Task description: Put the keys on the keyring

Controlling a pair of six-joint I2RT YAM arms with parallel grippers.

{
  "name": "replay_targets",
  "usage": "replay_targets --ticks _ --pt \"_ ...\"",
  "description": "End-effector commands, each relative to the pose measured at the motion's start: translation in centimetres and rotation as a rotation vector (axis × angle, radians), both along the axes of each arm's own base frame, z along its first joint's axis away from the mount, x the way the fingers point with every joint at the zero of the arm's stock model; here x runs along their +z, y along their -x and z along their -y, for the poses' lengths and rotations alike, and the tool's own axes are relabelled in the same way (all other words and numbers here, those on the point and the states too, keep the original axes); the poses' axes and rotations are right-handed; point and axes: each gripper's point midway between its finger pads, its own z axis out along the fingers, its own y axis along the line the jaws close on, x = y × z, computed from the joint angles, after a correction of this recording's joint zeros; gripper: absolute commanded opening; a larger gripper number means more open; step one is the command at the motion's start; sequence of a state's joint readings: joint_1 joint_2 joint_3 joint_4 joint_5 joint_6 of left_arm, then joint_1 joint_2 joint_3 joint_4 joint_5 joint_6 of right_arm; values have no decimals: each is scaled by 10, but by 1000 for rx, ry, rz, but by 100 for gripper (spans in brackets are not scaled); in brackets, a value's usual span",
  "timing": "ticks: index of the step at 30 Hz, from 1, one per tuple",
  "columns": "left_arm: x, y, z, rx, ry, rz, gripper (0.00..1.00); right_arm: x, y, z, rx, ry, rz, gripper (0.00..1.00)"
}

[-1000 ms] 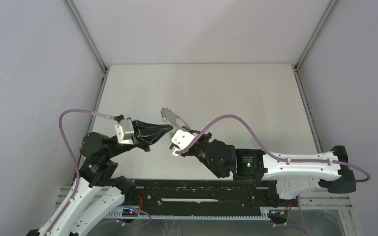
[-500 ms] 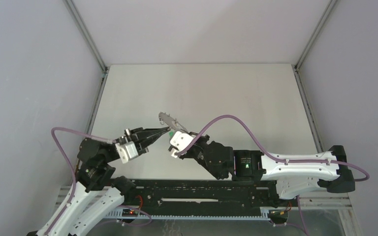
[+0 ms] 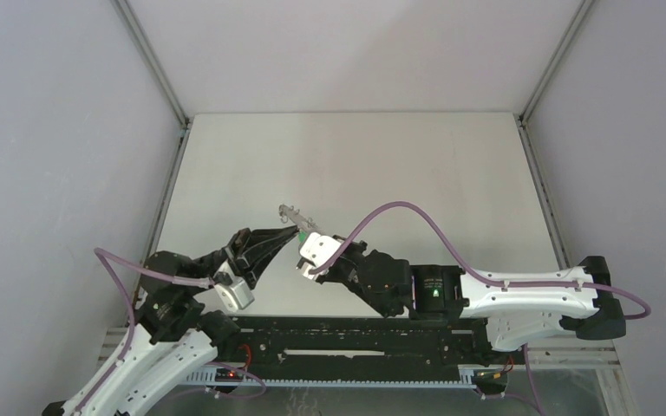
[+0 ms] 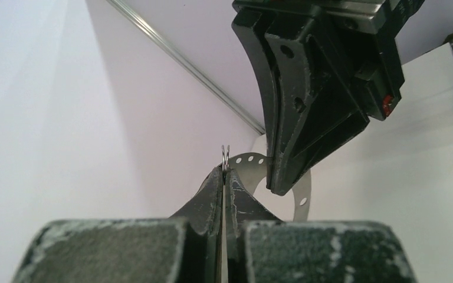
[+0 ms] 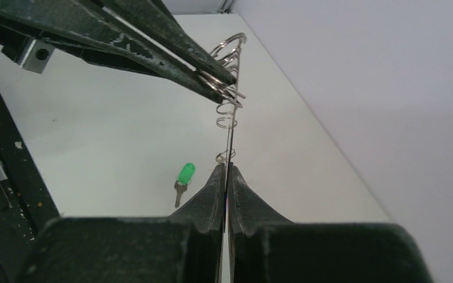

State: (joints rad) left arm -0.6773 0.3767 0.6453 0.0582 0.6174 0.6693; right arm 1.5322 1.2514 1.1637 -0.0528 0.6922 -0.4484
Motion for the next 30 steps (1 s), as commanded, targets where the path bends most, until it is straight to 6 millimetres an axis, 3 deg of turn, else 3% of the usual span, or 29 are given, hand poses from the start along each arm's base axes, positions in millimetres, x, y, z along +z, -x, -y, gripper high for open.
replay_targets --ticks 1,7,13,20,26,30 --pt "6 -13 -4 57 57 -31 0 8 26 -15 128 -60 -40 13" --pt "1 -7 3 1 47 -117 0 24 50 -14 271 -114 -85 37" --pt "-6 24 14 -182 -35 -251 0 39 75 5 471 -137 -143 47" --pt "-2 48 22 -339 -109 -339 0 63 98 36 698 -215 -250 55" --pt "8 57 25 -414 -110 -366 0 67 89 45 664 -215 -202 55" --pt "14 61 27 -450 -110 -374 0 67 92 40 700 -206 -187 55"
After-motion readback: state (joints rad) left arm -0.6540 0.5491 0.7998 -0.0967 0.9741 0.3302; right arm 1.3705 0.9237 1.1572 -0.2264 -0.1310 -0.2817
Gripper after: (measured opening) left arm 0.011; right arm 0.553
